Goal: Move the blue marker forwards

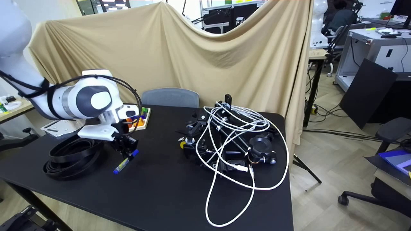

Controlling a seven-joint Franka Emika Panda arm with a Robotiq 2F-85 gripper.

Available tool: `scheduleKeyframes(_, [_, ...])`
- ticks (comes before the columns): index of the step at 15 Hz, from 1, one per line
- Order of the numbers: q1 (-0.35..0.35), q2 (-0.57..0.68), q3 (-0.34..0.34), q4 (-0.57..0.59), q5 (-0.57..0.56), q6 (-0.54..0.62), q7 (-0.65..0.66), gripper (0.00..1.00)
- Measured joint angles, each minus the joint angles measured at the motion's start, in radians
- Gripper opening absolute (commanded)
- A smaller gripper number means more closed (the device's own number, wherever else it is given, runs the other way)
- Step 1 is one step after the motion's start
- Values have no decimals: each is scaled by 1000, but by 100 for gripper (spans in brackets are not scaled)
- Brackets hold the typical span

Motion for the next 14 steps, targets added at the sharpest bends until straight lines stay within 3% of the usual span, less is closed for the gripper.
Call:
scheduleKeyframes(2, [-6, 3, -12, -15, 2, 20, 5, 47])
scheduleKeyframes(10, [-8, 18, -42, -22, 2, 36, 19, 98])
scheduleKeyframes(14, [-8, 10, -44, -21, 24, 15, 48, 100])
